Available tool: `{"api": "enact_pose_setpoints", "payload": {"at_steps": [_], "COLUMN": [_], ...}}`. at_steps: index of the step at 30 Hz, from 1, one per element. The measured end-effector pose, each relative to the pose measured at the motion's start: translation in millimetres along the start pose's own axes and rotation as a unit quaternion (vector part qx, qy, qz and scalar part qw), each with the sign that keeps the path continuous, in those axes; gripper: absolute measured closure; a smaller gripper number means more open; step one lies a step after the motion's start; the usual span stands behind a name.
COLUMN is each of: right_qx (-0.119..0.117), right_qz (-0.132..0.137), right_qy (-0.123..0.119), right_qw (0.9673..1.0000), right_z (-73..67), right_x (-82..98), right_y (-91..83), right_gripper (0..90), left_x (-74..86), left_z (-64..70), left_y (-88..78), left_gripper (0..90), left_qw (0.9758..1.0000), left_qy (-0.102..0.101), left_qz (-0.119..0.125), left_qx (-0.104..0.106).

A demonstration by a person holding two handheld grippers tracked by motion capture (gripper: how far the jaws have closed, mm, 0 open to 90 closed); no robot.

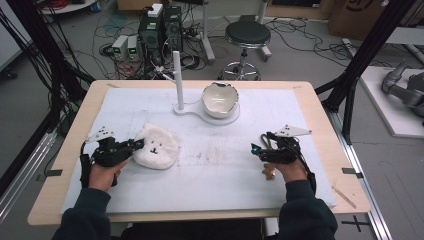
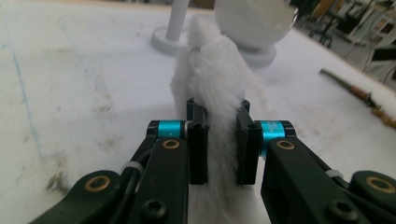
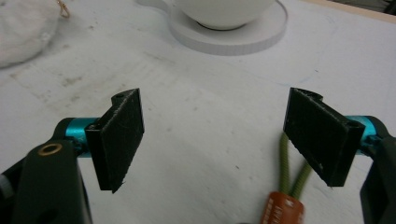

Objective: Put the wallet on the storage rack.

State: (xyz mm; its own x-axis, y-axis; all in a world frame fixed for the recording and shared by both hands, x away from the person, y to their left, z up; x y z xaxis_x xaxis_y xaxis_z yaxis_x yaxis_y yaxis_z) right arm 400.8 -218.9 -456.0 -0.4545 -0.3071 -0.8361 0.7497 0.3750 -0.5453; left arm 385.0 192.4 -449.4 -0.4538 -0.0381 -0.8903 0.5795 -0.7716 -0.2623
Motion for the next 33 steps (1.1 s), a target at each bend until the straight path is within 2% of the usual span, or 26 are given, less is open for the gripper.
{"api": "enact_pose_setpoints", "payload": {"at_steps": [2, 5, 7, 8, 9, 10, 11, 12, 13, 14, 15, 18, 20, 21, 22, 23, 24, 25, 26, 27, 28, 29, 31, 33], "right_qx": [-0.014, -0.040, -0.054, -0.076, -0.076, -0.097, -0.097, -0.103, -0.119, -0.119, -0.130, -0.164, -0.187, -0.208, -0.208, -0.227, -0.237, -0.244, -0.244, -0.252, -0.263, -0.270, -0.262, -0.263], "right_qz": [0.006, 0.009, 0.011, 0.016, 0.016, 0.017, 0.017, 0.018, 0.016, 0.016, 0.018, 0.018, 0.018, 0.019, 0.019, 0.014, 0.008, 0.002, 0.002, -0.004, -0.008, -0.004, 0.001, 0.007], "right_qy": [0.004, 0.005, 0.001, 0.004, 0.004, 0.007, 0.007, 0.008, 0.012, 0.012, 0.015, 0.026, 0.032, 0.035, 0.035, 0.032, 0.032, 0.030, 0.030, 0.033, 0.034, 0.028, 0.019, 0.026], "right_qw": [0.9999, 0.9992, 0.9985, 0.9970, 0.9970, 0.9951, 0.9951, 0.9945, 0.9927, 0.9927, 0.9912, 0.9860, 0.9817, 0.9774, 0.9774, 0.9734, 0.9710, 0.9694, 0.9694, 0.9673, 0.9641, 0.9623, 0.9650, 0.9644], "right_z": [-8.1, -24.6, -35.3, -50.0, -50.0, -63.3, -63.3, -67.3, -77.4, -77.4, -82.2, -98.1, -108.7, -118.4, -118.4, -127.6, -132.0, -135.7, -135.7, -139.3, -142.9, -145.2, -143.9, -140.1], "right_x": [-3.8, -8.8, -11.8, -16.6, -16.6, -20.4, -20.4, -21.5, -23.6, -23.6, -24.7, -27.1, -28.5, -29.9, -29.9, -29.2, -28.0, -26.5, -26.5, -25.3, -24.7, -25.0, -26.0, -28.7], "right_y": [1.2, 5.0, 8.0, 12.4, 12.4, 16.6, 16.6, 17.9, 20.7, 20.7, 21.8, 23.0, 23.4, 23.4, 23.4, 24.4, 25.0, 26.0, 26.0, 26.9, 26.9, 25.8, 25.0, 23.3], "right_gripper": [20.6, 20.6, 20.6, 20.6, 20.6, 20.8, 20.8, 20.8, 21.0, 21.0, 21.0, 21.2, 23.0, 24.2, 24.2, 26.8, 28.7, 30.2, 30.2, 33.0, 42.1, 50.3, 66.0, 72.2], "left_x": [-7.1, -13.7, -16.4, -17.4, -18.0, -18.4, -18.4, -18.4, -18.4, -18.4, -18.7, -19.7, -20.2, -20.6, -21.0, -21.0, -20.9, -19.8, -19.8, -18.7, -17.5, -16.3, -14.5, -10.3], "left_z": [7.9, 19.4, 25.7, 29.4, 33.4, 38.0, 40.6, 44.5, 48.3, 51.8, 55.1, 66.9, 73.9, 77.4, 80.8, 84.1, 86.5, 90.5, 90.5, 92.2, 93.3, 93.9, 92.5, 89.6], "left_y": [2.1, 6.9, 10.5, 12.7, 15.1, 18.2, 19.7, 22.1, 24.3, 26.3, 28.2, 33.9, 36.9, 38.4, 39.6, 40.8, 41.9, 44.3, 44.3, 45.6, 46.9, 48.1, 48.6, 50.1], "left_gripper": [78.4, 78.4, 78.4, 78.4, 78.4, 78.4, 78.4, 78.4, 78.4, 78.4, 78.5, 78.4, 78.4, 78.4, 78.4, 78.4, 78.4, 78.4, 78.4, 78.4, 78.4, 78.3, 78.2, 78.0], "left_qw": [0.9995, 0.9982, 0.9974, 0.9970, 0.9965, 0.9960, 0.9956, 0.9952, 0.9947, 0.9943, 0.9937, 0.9922, 0.9913, 0.9908, 0.9899, 0.9892, 0.9885, 0.9874, 0.9874, 0.9871, 0.9867, 0.9868, 0.9872, 0.9885], "left_qy": [0.006, 0.018, 0.027, 0.033, 0.039, 0.047, 0.052, 0.056, 0.061, 0.065, 0.069, 0.062, 0.069, 0.072, 0.075, 0.076, 0.079, 0.081, 0.081, 0.079, 0.079, 0.079, 0.075, 0.072], "left_qz": [0.029, 0.052, 0.061, 0.064, 0.067, 0.068, 0.068, 0.069, 0.069, 0.070, 0.071, 0.080, 0.080, 0.081, 0.083, 0.085, 0.086, 0.085, 0.085, 0.085, 0.084, 0.082, 0.080, 0.070], "left_qx": [0.013, 0.024, 0.028, 0.029, 0.031, 0.034, 0.036, 0.040, 0.045, 0.048, 0.052, 0.073, 0.078, 0.081, 0.087, 0.092, 0.096, 0.107, 0.107, 0.111, 0.115, 0.115, 0.115, 0.113]}}
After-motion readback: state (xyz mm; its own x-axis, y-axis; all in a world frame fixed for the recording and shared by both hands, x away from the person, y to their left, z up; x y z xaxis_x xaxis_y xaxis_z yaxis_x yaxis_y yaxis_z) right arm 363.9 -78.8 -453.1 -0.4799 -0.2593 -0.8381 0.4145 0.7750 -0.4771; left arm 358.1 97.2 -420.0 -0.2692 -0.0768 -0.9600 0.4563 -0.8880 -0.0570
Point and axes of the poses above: each handheld gripper's, and its own axes: y roughly forward along the jaws, x roughly out of its underside, z roughly to its right, the point moved 9 cm from there along y, roughly forward along the jaws, and after that the axes turned 12 degrees about x, right-handed, at the moved point
